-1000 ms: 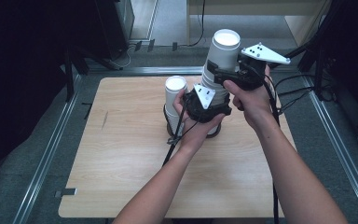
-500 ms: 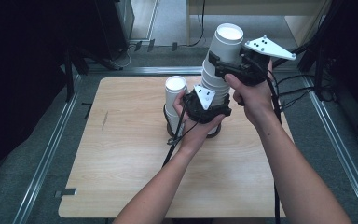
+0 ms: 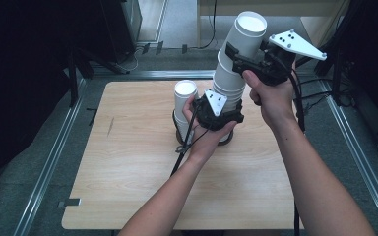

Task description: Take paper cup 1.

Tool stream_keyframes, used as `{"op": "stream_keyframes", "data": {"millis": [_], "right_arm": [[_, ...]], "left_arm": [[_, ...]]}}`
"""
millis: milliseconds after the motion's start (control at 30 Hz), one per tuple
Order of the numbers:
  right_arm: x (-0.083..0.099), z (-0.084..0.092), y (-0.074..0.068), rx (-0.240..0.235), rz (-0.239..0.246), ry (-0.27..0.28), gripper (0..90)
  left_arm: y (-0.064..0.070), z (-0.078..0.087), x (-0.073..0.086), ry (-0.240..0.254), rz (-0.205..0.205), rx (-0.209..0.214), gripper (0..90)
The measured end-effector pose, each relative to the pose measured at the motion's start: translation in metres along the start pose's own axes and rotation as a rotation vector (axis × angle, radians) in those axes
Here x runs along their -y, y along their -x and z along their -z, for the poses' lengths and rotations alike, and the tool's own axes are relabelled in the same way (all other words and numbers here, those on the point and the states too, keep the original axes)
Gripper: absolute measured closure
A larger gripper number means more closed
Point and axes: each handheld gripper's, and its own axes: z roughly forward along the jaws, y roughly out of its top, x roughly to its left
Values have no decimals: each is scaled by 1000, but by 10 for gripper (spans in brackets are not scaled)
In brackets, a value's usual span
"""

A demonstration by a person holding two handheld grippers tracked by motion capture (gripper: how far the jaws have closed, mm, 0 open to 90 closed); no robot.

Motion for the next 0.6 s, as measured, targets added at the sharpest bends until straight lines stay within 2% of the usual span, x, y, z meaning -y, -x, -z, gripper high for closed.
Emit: {"op": "stream_keyframes", "data": {"millis": [267,600], "right_arm": [[-17,8,-5,0,17,32,210],[-38,25,-7,1,10,95,209]], "left_arm": [[1,0,0,-1,-12,-5,41],[0,0,0,-6,-12,-1,41]]}}
